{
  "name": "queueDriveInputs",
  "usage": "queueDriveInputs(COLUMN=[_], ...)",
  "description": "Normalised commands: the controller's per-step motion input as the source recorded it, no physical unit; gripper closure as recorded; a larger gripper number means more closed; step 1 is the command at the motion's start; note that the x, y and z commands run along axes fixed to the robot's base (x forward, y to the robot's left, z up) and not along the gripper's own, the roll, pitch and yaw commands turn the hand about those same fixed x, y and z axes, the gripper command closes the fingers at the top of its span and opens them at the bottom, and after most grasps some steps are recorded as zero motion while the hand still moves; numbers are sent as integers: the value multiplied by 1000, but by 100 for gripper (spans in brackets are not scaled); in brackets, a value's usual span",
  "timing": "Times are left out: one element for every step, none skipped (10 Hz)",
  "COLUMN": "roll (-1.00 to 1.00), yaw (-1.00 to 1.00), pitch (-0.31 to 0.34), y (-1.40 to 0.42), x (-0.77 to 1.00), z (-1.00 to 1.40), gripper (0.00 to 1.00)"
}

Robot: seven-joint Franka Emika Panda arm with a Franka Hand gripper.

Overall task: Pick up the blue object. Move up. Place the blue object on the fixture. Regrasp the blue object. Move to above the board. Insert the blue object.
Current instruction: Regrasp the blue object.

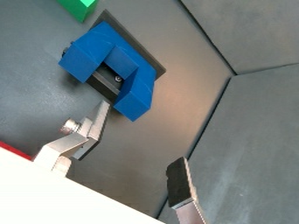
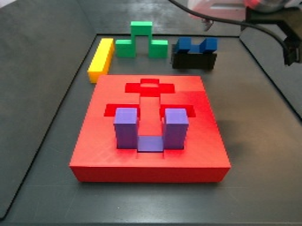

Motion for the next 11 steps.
queueDriveInputs(roll=[63,66,231,151,140,177,171,143,86,60,54], yaw=[97,103,57,49,49,63,71,97,91,89,86], pitch=[49,43,23,43,80,103,137,166,166,166,154], y=[60,63,63,63,94,149,220,271,271,229,217], x=[591,629,614,660,689,663,657,620,563,569,554], z=[-297,-294,-331,-326,-294,-283,-246,-200,-160,-146,-154], gripper=[0,0,0,0,0,0,0,0,0,0,0])
